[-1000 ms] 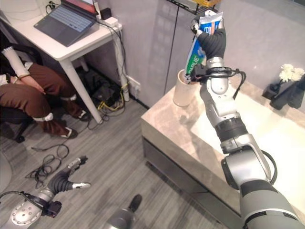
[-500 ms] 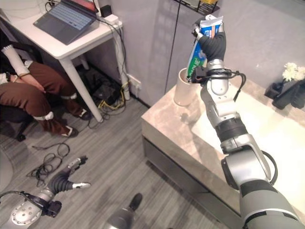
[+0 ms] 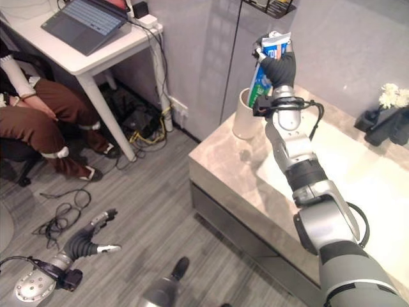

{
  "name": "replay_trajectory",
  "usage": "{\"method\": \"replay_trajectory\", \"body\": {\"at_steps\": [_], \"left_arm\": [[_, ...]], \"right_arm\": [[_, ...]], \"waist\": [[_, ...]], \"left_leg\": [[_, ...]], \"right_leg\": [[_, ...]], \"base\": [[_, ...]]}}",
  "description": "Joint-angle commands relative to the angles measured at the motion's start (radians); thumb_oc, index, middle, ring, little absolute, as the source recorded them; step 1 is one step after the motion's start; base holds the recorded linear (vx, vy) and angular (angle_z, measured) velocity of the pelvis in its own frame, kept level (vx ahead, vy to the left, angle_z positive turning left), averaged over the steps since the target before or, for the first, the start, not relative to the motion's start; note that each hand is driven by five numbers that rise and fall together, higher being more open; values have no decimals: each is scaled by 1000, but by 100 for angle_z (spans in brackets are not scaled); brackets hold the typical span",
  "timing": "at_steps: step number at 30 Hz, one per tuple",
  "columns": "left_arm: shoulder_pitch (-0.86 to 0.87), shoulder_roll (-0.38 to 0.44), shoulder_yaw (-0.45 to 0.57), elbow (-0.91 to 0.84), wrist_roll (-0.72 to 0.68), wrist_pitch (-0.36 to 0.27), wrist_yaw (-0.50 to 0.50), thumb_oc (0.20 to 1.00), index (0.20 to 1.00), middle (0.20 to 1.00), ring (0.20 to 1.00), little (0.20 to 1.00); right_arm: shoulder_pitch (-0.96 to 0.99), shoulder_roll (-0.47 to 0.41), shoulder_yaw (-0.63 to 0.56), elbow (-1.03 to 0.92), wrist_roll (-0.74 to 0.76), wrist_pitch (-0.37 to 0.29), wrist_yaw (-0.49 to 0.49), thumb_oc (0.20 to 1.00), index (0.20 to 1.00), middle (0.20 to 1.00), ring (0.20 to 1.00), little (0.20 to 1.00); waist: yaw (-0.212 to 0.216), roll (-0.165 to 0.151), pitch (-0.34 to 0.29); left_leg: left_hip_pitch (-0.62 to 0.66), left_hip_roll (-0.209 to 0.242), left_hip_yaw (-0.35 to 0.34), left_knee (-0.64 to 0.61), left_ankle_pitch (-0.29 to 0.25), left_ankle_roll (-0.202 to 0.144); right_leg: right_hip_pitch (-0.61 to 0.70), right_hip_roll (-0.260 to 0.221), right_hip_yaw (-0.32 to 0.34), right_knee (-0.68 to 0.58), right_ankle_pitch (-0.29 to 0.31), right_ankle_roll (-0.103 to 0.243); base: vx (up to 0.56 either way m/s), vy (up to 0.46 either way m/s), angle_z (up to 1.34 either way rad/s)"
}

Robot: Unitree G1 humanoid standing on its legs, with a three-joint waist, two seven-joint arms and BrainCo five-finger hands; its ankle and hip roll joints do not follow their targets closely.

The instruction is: Put brush and paste in cup on sink, flatten towel.

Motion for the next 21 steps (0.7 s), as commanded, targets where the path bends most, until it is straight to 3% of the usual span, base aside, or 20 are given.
{"method": "replay_trajectory", "body": {"at_steps": [1,2,3,15,21], "left_arm": [[23,12,1,-11,-17,-32,19,1000,1000,1000,1000,1000],[24,12,3,-11,-15,-31,19,1000,1000,1000,1000,1000],[24,13,3,-9,-15,-31,19,1000,1000,1000,1000,1000],[6,6,-11,5,-13,-31,26,1000,1000,1000,1000,1000],[-11,3,-23,18,7,-30,31,1000,1000,1000,1000,1000]], "right_arm": [[-61,-38,24,-5,-4,-42,8,652,652,652,652,652],[-62,-39,23,-2,-3,-43,8,959,959,959,959,959],[-62,-39,22,-2,-1,-43,7,1000,1000,1000,1000,1000],[-75,-44,17,8,-17,-43,-10,1000,1000,1000,1000,1000],[-40,-61,-17,-91,-71,-56,-50,1000,1000,1000,1000,1000]], "waist": [[21,-31,-22],[21,-31,-22],[21,-32,-22],[16,-28,-23],[-1,-19,-28]], "left_leg": [[50,6,4,6,-65,33],[50,7,4,6,-65,33],[51,7,3,6,-65,33],[59,8,9,6,-75,34],[66,5,11,6,-75,39]], "right_leg": [[-5,-38,8,9,120,19],[-5,-38,8,9,120,19],[-5,-38,8,9,121,19],[0,-35,16,9,119,18],[4,-39,14,13,125,19]], "base": [[0,0,0],[0,0,0],[0,0,0],[0,0,0],[0,0,0]]}}
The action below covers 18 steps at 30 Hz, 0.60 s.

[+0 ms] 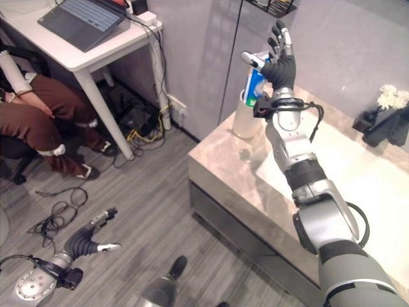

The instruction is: Put brush and paste in cup on sink, flatten towel.

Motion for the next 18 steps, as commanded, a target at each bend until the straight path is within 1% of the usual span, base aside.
{"method": "replay_trajectory", "body": {"at_steps": [1,2,4,6,7,9,11,12,13,14,15,16,17,18], "left_arm": [[0,1,-23,1,16,-29,32,1000,1000,1000,1000,1000],[-4,-2,-30,6,26,-27,35,1000,1000,1000,1000,1000],[-12,-7,-32,12,42,-26,35,1000,1000,1000,1000,1000],[-13,-13,-32,17,64,-32,37,1000,1000,1000,1000,1000],[-9,-15,-32,21,76,-34,35,1000,1000,1000,1000,1000],[5,-17,-17,15,99,-40,31,1000,1000,1000,1000,1000],[18,-18,-7,9,123,-43,27,1000,1000,1000,1000,1000],[27,-20,2,8,137,-44,27,1000,1000,1000,1000,1000],[40,-27,22,15,156,-46,22,1000,1000,1000,1000,1000],[47,-22,21,17,164,-47,22,1000,1000,1000,1000,1000],[64,-47,47,24,179,-54,22,1000,1000,1000,1000,1000],[64,-44,43,23,180,-55,22,1000,1000,1000,1000,1000],[69,-50,44,29,187,-56,22,1000,1000,1000,1000,1000],[76,-58,54,34,191,-57,24,1000,1000,1000,1000,1000]], "right_arm": [[-11,-56,-26,-145,-88,-65,-59,1000,1000,1000,1000,1000],[21,-56,-49,-193,-131,-70,-90,1000,1000,1000,1000,1000],[75,-57,-82,-266,-201,-67,-116,1000,1000,1000,1000,1000],[153,-86,-129,-365,-317,-58,-158,1000,1000,1000,1000,1000],[195,-110,-143,-407,-393,-37,-173,1000,1000,1000,1000,1000],[291,-186,-181,-510,-518,-14,-180,1000,1000,1000,1000,1000],[389,-215,-242,-592,-587,-12,-190,1000,1000,1000,1000,1000],[452,-234,-289,-623,-635,-13,-212,1000,1000,1000,1000,1000],[547,-257,-375,-692,-685,-24,-228,1000,1000,1000,1000,1000],[625,-271,-451,-733,-716,-20,-241,1000,1000,1000,1000,1000],[727,-303,-572,-772,-778,-26,-277,1000,1000,1000,1000,1000],[745,-299,-584,-784,-781,-25,-276,1000,1000,1000,1000,1000],[792,-285,-644,-804,-799,-25,-298,1000,1000,1000,1000,1000],[823,-289,-687,-805,-818,-24,-315,1000,1000,1000,1000,1000]], "waist": [[-9,-2,-38],[-14,4,-38],[-25,10,-41],[-39,16,-44],[-45,18,-47],[-61,20,-52],[-77,22,-61],[-89,26,-64],[-114,33,-67],[-117,32,-73],[-149,37,-75],[-145,36,-78],[-152,36,-83],[-165,38,-85]], "left_leg": [[64,5,6,6,-76,41],[69,5,7,6,-79,42],[71,3,8,6,-80,44],[76,2,11,6,-83,47],[83,3,15,6,-91,46],[87,0,24,6,-90,51],[92,-5,30,6,-93,54],[95,-7,33,6,-95,56],[100,-11,39,6,-99,58],[104,-15,41,6,-102,60],[109,-20,51,6,-105,62],[108,-21,50,6,-104,63],[108,-25,55,6,-105,64],[110,-27,58,6,-106,65]], "right_leg": [[6,-41,5,13,124,20],[9,-42,6,15,123,21],[9,-45,6,18,123,22],[10,-48,8,21,123,25],[13,-47,12,24,119,28],[13,-55,17,28,124,31],[14,-62,17,31,126,35],[15,-66,18,34,127,38],[16,-73,20,37,130,43],[21,-75,22,35,131,46],[21,-80,28,31,134,51],[21,-81,27,31,136,52],[20,-84,30,26,140,55],[18,-87,34,23,143,57]], "base": [[0,0,0],[0,0,0],[-4,13,2],[6,31,3],[-1,42,0],[-7,55,-1],[0,66,-14],[-7,96,-17],[-13,106,-14],[-33,147,-7],[-22,102,-4],[-21,103,0],[-19,68,-5],[-33,111,-16]]}}
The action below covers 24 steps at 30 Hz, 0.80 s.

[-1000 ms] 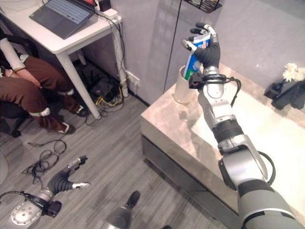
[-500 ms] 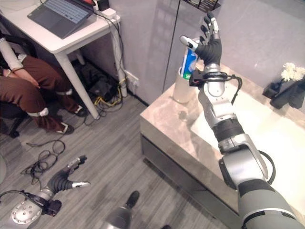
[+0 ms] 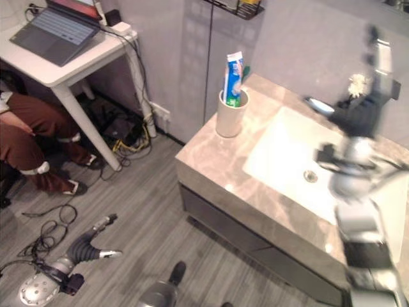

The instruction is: Put brush and paste in cup on sink, flatten towel.

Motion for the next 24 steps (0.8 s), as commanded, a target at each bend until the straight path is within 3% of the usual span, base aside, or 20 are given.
{"method": "replay_trajectory", "body": {"at_steps": [1,4,6,7,8,9,11,13,14,19,20,22,24], "left_arm": [[28,16,16,12,36,-56,9,1000,1000,1000,1000,1000],[40,-57,40,43,40,-43,40,1000,1000,1000,1000,1000],[44,-84,50,60,32,-34,50,1000,1000,1000,1000,1000],[54,-103,47,69,23,-25,45,1000,1000,1000,1000,1000],[54,-98,47,69,22,-24,44,1000,1000,1000,1000,1000],[57,-97,29,63,18,-14,40,1000,1000,1000,1000,1000],[59,-94,31,63,19,-14,40,1000,1000,1000,1000,1000],[67,-86,12,50,38,-9,54,1000,1000,1000,1000,1000],[70,-85,13,50,40,-9,55,1000,1000,1000,1000,1000],[75,-77,23,48,50,-22,74,1000,1000,1000,1000,1000],[77,-87,25,57,41,-14,80,1000,1000,1000,1000,1000],[79,-90,31,61,39,-10,82,1000,1000,1000,1000,1000],[75,-93,32,68,33,3,79,1000,1000,1000,1000,1000]], "right_arm": [[9,-61,-69,0,-92,-32,-110,1000,1000,1000,1000,1000],[141,59,-249,-51,-143,-16,-201,1000,1000,1000,1000,1000],[171,91,-290,-62,-159,-2,-229,1000,1000,1000,1000,1000],[207,148,-338,-59,-141,4,-261,1000,1000,1000,1000,1000],[213,152,-341,-62,-139,4,-261,1000,1000,1000,1000,1000],[216,231,-335,-58,-32,-30,-267,1000,1000,1000,1000,1000],[221,237,-337,-63,-25,-34,-263,1000,1000,1000,1000,1000],[235,338,-313,-4,87,-74,-298,1000,1000,1000,1000,1000],[236,338,-312,1,91,-79,-299,1000,1000,1000,1000,1000],[249,345,-302,312,250,-106,-362,1000,1000,1000,1000,1000],[238,365,-307,434,358,-130,-388,1000,1000,1000,1000,1000],[228,361,-299,491,409,-155,-380,1000,1000,1000,1000,1000],[209,353,-309,723,574,-180,-356,1000,1000,1000,1000,1000]], "waist": [[-29,-1,-97],[-80,12,-97],[-90,12,-95],[-110,17,-95],[-106,14,-96],[-141,23,-90],[-138,19,-89],[-164,33,-78],[-162,31,-77],[-179,35,-58],[-180,37,-52],[-176,38,-47],[-171,38,-41]], "left_leg": [[48,0,27,5,-103,52],[50,-15,52,5,-106,65],[48,-17,60,5,-107,69],[49,-22,66,5,-110,76],[49,-22,68,5,-110,77],[63,-32,82,5,-118,91],[65,-33,85,5,-119,92],[87,-42,105,5,-130,104],[89,-42,107,5,-130,105],[106,-50,121,5,-134,115],[113,-54,124,5,-137,118],[117,-57,125,5,-139,120],[124,-62,121,5,-141,125]], "right_leg": [[-34,-57,7,14,133,51],[-60,-70,39,20,162,61],[-71,-73,48,26,168,64],[-83,-78,60,37,176,66],[-85,-79,62,41,175,67],[-98,-90,89,63,191,68],[-99,-91,93,67,190,69],[-110,-102,121,91,199,69],[-110,-103,123,93,198,69],[-134,-104,173,132,207,64],[-143,-107,183,145,214,62],[-147,-107,192,154,216,60],[-146,-104,203,161,216,59]], "base": [[-47,118,-20],[-78,132,-14],[-82,97,-31],[-72,90,-28],[-87,156,-30],[-55,106,-24],[-37,74,-26],[-62,143,-29],[-59,136,-26],[-36,70,-13],[-17,62,-13],[-17,47,-17],[15,43,-2]]}}
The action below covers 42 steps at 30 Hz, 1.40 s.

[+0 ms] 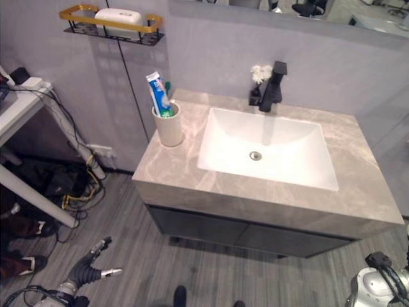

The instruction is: Put brush and paste in cup on sink, flatten towel.

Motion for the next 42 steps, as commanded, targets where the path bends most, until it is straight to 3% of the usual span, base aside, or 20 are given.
{"method": "replay_trajectory", "body": {"at_steps": [1,2,4,6,7,8,9,11,13,14,17,19,21,27,29,30,33,39,40,42], "left_arm": [[39,13,45,-50,-3,-13,17,1000,1000,1000,1000,1000],[40,13,46,-52,-3,-12,16,1000,1000,1000,1000,1000],[58,-10,63,-63,-7,6,4,1000,1000,1000,1000,1000],[57,-12,67,-72,-15,10,-11,1000,1000,1000,1000,1000],[60,-12,71,-74,-16,11,-12,1000,1000,1000,1000,1000],[60,-13,70,-80,-18,9,-20,1000,1000,1000,1000,1000],[54,-3,80,-92,-22,12,-48,1000,1000,1000,1000,1000],[49,7,99,-111,-26,8,-91,1000,1000,1000,1000,1000],[42,11,104,-119,-27,-2,-111,1000,1000,1000,1000,1000],[42,11,104,-119,-27,-2,-111,1000,1000,1000,1000,1000],[-13,23,68,-92,-20,-20,-119,1000,1000,1000,1000,1000],[-28,32,94,-127,72,-32,-90,1000,1000,1000,1000,1000],[-48,15,99,-108,46,-24,-86,1000,1000,1000,1000,1000],[-94,8,109,-106,13,-21,-72,1000,1000,1000,1000,1000],[-92,6,113,-116,-23,-26,-71,1000,1000,1000,1000,1000],[-93,10,114,-121,-45,-29,-66,1000,1000,1000,1000,1000],[-102,17,100,-132,-50,-43,-55,1000,1000,1000,1000,1000],[-121,42,80,-144,-68,-43,-45,1000,1000,1000,1000,1000],[-140,50,70,-146,-70,-42,-45,1000,1000,1000,1000,1000],[-208,65,40,-149,-98,-38,-56,1000,1000,1000,1000,1000]], "right_arm": [[-92,-61,-24,204,254,-96,22,1000,1000,1000,1000,1000],[-95,-72,-23,222,270,-103,36,1000,1000,1000,1000,1000],[-110,-76,-7,475,482,-81,155,1000,1000,1000,1000,1000],[-116,-67,45,613,546,-19,250,1000,1000,1000,1000,1000],[-120,-76,50,633,562,-21,270,1000,1000,1000,1000,1000],[-119,-65,99,707,574,33,338,1000,1000,1000,1000,1000],[-124,-47,205,833,613,157,509,1000,1000,1000,1000,1000],[-115,-52,370,907,439,277,667,1000,1000,1000,1000,1000],[-120,-43,462,923,275,284,712,1000,1000,1000,1000,1000],[-120,-43,462,923,275,284,712,1000,1000,1000,1000,1000],[-133,-18,588,927,114,271,748,1000,1000,1000,1000,1000],[-125,13,615,925,97,265,770,1000,1000,1000,1000,1000],[-105,27,628,913,88,263,789,1000,1000,1000,1000,1000],[-93,36,640,993,-8,303,774,1000,1000,1000,1000,1000],[-110,39,703,976,-112,307,769,1000,1000,1000,1000,1000],[-121,39,798,957,-245,315,772,1000,1000,1000,1000,1000],[-147,34,925,870,-382,305,752,1000,1000,1000,1000,1000],[-151,5,959,738,-403,290,734,1000,1000,1000,1000,1000],[-151,2,944,737,-393,290,724,1000,1000,1000,1000,1000],[-144,-10,918,731,-396,294,707,1000,1000,1000,1000,1000]], "waist": [[27,21,13],[27,20,15],[44,20,23],[60,19,25],[57,18,26],[61,15,29],[73,9,40],[81,8,53],[82,9,59],[81,8,58],[60,25,47],[62,30,45],[48,39,52],[19,69,68],[26,75,74],[28,76,83],[34,61,70],[32,62,65],[29,62,64],[3,60,59]], "left_leg": [[68,-25,-35,1,-112,47],[70,-25,-34,1,-112,47],[78,-33,-35,4,-115,52],[78,-36,-42,5,-114,53],[79,-36,-42,5,-114,53],[79,-37,-44,6,-114,54],[74,-36,-45,16,-107,54],[72,-34,-54,22,-114,55],[58,-35,-60,38,-109,58],[56,-35,-60,39,-109,58],[47,-41,-98,52,-109,66],[50,-54,-112,47,-108,65],[61,-57,-136,45,-104,64],[115,-67,-202,46,-130,57],[127,-64,-211,43,-134,51],[134,-62,-218,46,-138,47],[137,-70,-224,51,-159,42],[110,-56,-216,69,-165,15],[100,-49,-208,67,-159,6],[66,2,-90,62,-155,-15]], "right_leg": [[-62,-21,35,27,209,20],[-61,-21,36,27,209,20],[-52,-20,33,21,210,19],[-44,-20,30,21,213,20],[-43,-20,30,20,213,20],[-40,-22,30,23,218,19],[-42,-24,31,39,227,15],[-46,-19,44,61,220,14],[-60,-10,60,85,214,7],[-61,-10,60,85,214,7],[-91,111,177,93,104,-32],[-119,150,170,62,109,-45],[-173,177,169,73,122,-45],[-249,183,164,58,172,-38],[-264,157,139,33,197,-32],[-274,149,118,36,208,-30],[-237,150,122,7,196,-38],[-186,161,80,-34,175,-51],[-179,155,66,-46,175,-50],[-156,114,5,-70,169,-39]], "base": [[39,30,2],[16,45,0],[12,40,-2],[3,4,2],[-6,8,9],[-68,8,6],[-67,13,3],[-60,17,6],[-56,30,5],[-11,32,5],[72,60,39],[88,44,117],[103,15,32],[159,-21,28],[142,-64,28],[129,-65,28],[126,-85,70],[66,-89,25],[-30,-60,7],[-70,-15,87]]}}
